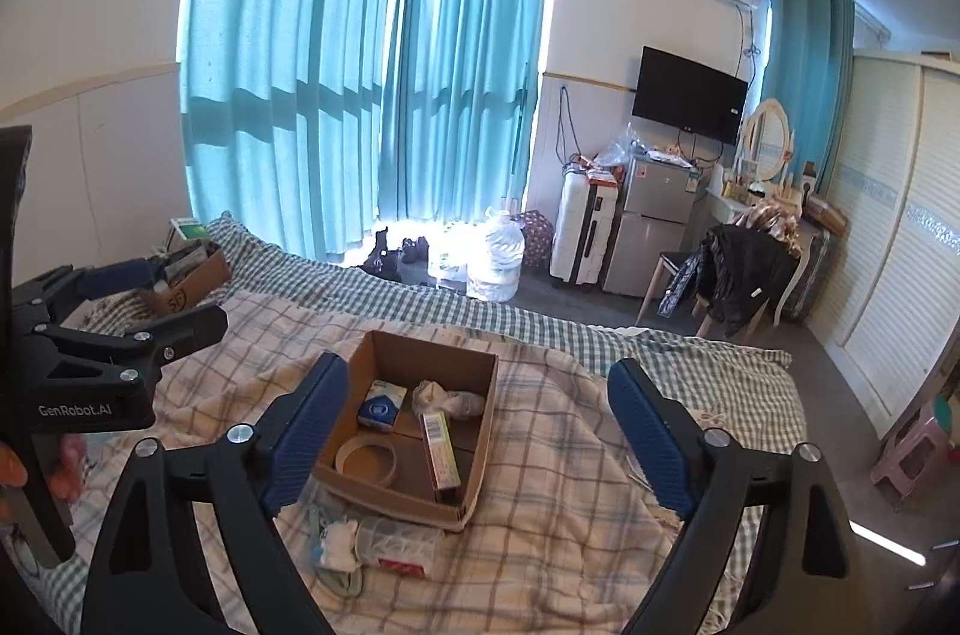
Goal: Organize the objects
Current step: 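Grasp the white bunny with left tool while right tool grasps the toothpick jar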
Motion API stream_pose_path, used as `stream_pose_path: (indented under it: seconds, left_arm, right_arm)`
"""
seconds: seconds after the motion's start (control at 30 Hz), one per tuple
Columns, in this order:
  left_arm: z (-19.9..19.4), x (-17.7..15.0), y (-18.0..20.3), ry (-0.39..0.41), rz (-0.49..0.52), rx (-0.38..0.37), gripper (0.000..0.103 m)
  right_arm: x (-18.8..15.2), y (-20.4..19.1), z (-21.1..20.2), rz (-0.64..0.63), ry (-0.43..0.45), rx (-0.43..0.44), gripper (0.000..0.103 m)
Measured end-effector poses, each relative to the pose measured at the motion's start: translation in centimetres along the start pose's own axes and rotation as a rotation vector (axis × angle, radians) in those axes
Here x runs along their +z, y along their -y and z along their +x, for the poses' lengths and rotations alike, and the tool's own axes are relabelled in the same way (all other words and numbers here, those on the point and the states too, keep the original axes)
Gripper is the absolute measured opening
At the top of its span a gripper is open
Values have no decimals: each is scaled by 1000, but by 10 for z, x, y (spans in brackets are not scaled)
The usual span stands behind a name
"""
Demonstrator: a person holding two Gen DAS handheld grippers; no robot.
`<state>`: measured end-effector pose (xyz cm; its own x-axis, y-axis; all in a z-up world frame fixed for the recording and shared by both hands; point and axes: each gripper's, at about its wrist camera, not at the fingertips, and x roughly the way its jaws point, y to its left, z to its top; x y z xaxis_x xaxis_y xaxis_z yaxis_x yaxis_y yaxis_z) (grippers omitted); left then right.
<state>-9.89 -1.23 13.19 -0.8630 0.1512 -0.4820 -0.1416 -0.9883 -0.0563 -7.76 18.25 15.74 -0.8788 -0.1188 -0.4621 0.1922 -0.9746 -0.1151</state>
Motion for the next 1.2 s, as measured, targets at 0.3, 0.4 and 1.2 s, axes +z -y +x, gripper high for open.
stream_pose_path:
  seconds: [0.3,0.4,1.2]
  left_arm:
    - [-13,-51,9,0,21,35,103]
    - [2,-78,3,-1,2,53,103]
    - [157,-231,0,-365,-107,50,103]
  right_arm:
    - [-52,-21,-20,-23,-3,25,94]
    - [-69,-19,-1,16,-23,54,94]
    - [-203,10,163,189,-342,56,94]
